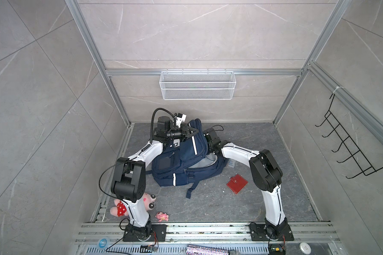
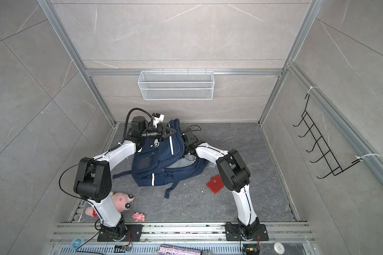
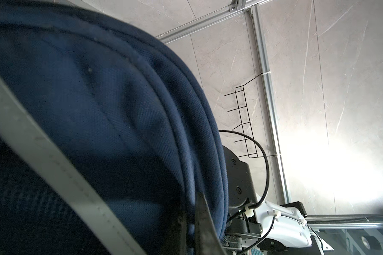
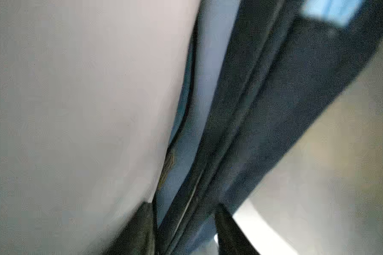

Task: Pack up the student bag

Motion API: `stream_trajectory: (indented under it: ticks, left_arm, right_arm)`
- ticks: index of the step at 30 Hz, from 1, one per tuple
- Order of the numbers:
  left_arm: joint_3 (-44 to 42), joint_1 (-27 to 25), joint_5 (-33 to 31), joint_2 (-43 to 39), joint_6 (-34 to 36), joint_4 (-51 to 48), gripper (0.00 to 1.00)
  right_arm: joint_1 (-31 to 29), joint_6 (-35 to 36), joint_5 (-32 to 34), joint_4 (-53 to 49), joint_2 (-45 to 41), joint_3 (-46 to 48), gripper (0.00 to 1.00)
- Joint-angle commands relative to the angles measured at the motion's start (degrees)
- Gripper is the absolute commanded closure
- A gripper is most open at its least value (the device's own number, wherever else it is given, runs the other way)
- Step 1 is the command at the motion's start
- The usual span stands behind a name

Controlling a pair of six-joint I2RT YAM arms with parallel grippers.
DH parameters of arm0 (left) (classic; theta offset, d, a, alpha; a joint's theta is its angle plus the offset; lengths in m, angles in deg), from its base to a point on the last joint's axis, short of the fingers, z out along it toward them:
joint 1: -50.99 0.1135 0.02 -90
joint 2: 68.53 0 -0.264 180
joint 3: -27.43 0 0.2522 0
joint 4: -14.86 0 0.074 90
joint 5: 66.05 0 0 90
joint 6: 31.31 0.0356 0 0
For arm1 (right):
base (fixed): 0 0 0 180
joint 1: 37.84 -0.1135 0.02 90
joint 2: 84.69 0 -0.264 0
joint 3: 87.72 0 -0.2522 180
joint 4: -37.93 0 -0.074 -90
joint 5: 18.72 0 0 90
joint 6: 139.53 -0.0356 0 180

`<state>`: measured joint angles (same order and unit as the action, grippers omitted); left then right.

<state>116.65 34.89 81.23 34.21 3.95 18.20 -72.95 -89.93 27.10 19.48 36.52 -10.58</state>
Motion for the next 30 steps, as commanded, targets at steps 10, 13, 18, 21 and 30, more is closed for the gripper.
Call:
stream_trajectory:
  ticks: [10,13,18,21,30]
  left_arm:
    - [-1.9,3.4,-1.6,-7.3,11.2,-7.1,1.00]
    - [-1.7,4.1,-3.4,-6.6,13.0,-10.6,1.00]
    - [0.2,4.1,-11.5,-5.7,20.9,-22.9,1.00]
    - [0.4,4.0,-13.5,-4.4,21.7,-24.8,1.00]
    - [2.7,-0.1,-18.2,1.0,20.3,-24.1,1.00]
  right_arm:
    - [0.4,5.8,7.8,-4.6,-18.1,9.2,0.23]
    - [0.8,5.7,12.8,-7.2,-21.4,11.4,0.20]
    - [2.8,7.3,23.8,-15.8,-28.4,12.3,0.06]
    - [3.2,9.2,29.5,-21.9,-32.5,9.7,0.05]
    - [3.4,8.9,35.9,-26.6,-37.7,12.0,0.04]
